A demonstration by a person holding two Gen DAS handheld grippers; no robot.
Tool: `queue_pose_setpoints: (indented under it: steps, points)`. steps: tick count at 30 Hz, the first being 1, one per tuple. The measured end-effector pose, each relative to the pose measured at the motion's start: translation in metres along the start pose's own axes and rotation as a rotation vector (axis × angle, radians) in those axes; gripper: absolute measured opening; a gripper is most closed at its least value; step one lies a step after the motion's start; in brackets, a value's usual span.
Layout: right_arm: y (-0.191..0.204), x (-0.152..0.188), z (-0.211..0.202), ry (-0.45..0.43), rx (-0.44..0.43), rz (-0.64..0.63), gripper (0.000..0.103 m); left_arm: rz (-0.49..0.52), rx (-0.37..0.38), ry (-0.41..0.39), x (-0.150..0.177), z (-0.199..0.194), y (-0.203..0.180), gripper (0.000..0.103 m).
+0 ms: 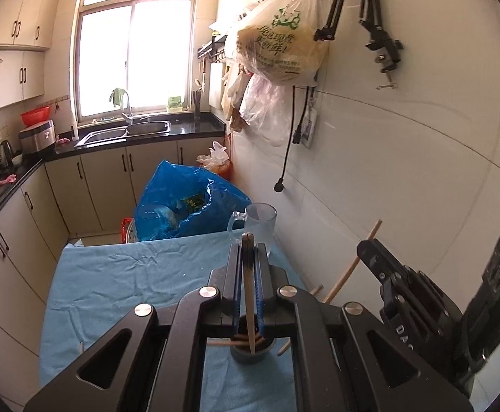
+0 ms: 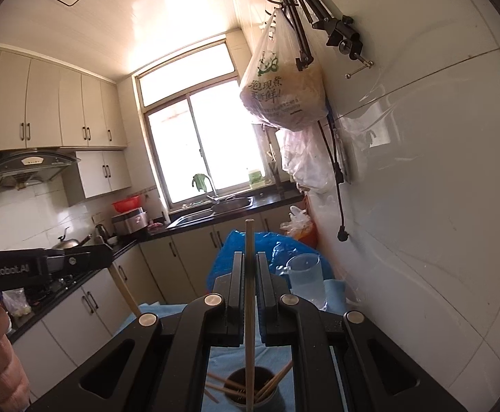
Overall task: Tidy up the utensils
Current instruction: 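Lower the chopsticks into the black cup and open both tools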
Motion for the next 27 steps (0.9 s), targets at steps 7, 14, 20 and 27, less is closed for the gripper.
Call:
queue_pose_setpoints:
  steps: [7, 14, 20, 27]
  points:
    - [-0.009, 0.016, 0.036, 0.042, 0.003, 0.004, 0.006, -0.034, 0.021, 0.068, 0.016, 0.06, 0.011, 0.006]
    - [-0.015, 0.042, 0.055, 0.106, 0.005, -0.023, 0.006, -0.056, 0.024, 0.128, 0.037, 0.092, 0.021, 0.006]
    - [-0.016, 0.057, 0.058, 0.14, 0.003, -0.031, 0.006, -0.05, 0.016, 0.155, 0.049, 0.101, 0.022, 0.006]
    - [-0.017, 0.072, 0.059, 0.202, 0.002, -0.034, 0.008, -0.078, 0.002, 0.18, 0.055, 0.106, 0.032, 0.006]
Point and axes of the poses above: each gripper's, at about its wrist camera, not at the fingertips, and z roughly the way its jaws point, y to its left, x to its underside, the point moved 9 cm from there along z, roughly the way its jaws point, and after that the axes turned 3 degrees about z, right-handed, at the moved point
